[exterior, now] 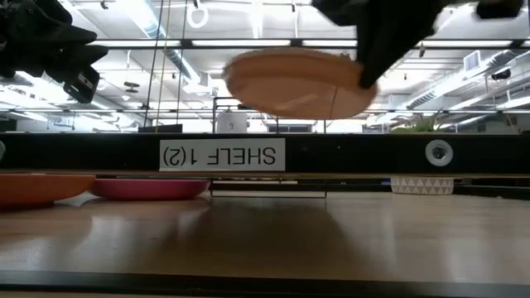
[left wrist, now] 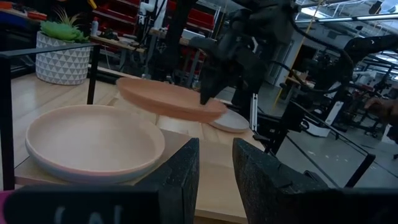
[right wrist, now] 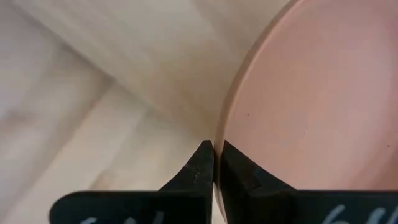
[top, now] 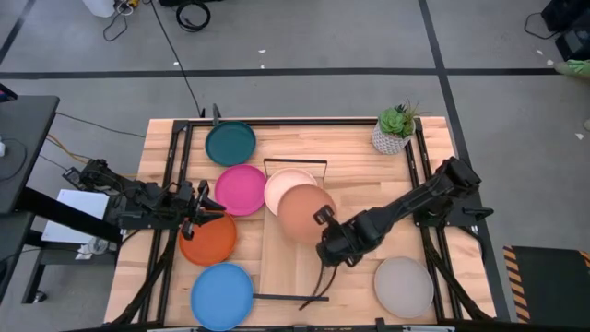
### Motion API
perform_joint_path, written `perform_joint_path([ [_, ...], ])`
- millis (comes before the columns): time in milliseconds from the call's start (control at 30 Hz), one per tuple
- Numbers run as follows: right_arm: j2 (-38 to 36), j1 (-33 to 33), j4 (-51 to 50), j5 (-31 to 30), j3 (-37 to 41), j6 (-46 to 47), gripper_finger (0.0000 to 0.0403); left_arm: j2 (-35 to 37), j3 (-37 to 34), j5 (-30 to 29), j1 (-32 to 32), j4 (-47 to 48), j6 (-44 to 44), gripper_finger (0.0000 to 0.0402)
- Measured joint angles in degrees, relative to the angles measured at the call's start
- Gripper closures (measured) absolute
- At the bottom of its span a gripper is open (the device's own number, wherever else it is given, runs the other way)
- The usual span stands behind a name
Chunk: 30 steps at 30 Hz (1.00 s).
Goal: Place and stack plates onto a shelf
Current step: Stack the light brown plate on top of the peach plate on the shelf
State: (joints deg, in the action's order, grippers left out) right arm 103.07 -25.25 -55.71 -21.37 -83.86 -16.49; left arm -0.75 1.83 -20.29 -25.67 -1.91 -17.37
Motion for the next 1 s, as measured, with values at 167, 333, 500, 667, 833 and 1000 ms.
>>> perform_joint_path([
  [167, 0.0, 5.1, 6.6, 0.0, 2.9, -7.4, 0.0385, 0.0, 0.0, 0.0, 0.0, 0.0, 0.0, 0.0299],
  [333, 0.0, 10.0, 11.8, 1.4, 5.5, -12.6, 0.0384, 0.0, 0.0, 0.0, 0.0, 0.0, 0.0, 0.0299],
  [500, 0.0, 14.0, 18.7, 4.8, 8.9, -17.3, 0.0381, 0.0, 0.0, 0.0, 0.0, 0.0, 0.0, 0.0299],
  [667, 0.0, 16.1, 24.5, 6.1, 10.8, -16.5, 0.0364, 0.0, 0.0, 0.0, 0.0, 0.0, 0.0, 0.0298],
  [833, 0.0, 16.3, 24.4, 6.3, 11.0, -16.2, 0.0339, 0.0, 0.0, 0.0, 0.0, 0.0, 0.0, 0.0299],
  [1000, 0.0, 15.6, 24.0, 3.8, 11.0, -13.7, 0.0317, 0.0, 0.0, 0.0, 0.0, 0.0, 0.0, 0.0299],
])
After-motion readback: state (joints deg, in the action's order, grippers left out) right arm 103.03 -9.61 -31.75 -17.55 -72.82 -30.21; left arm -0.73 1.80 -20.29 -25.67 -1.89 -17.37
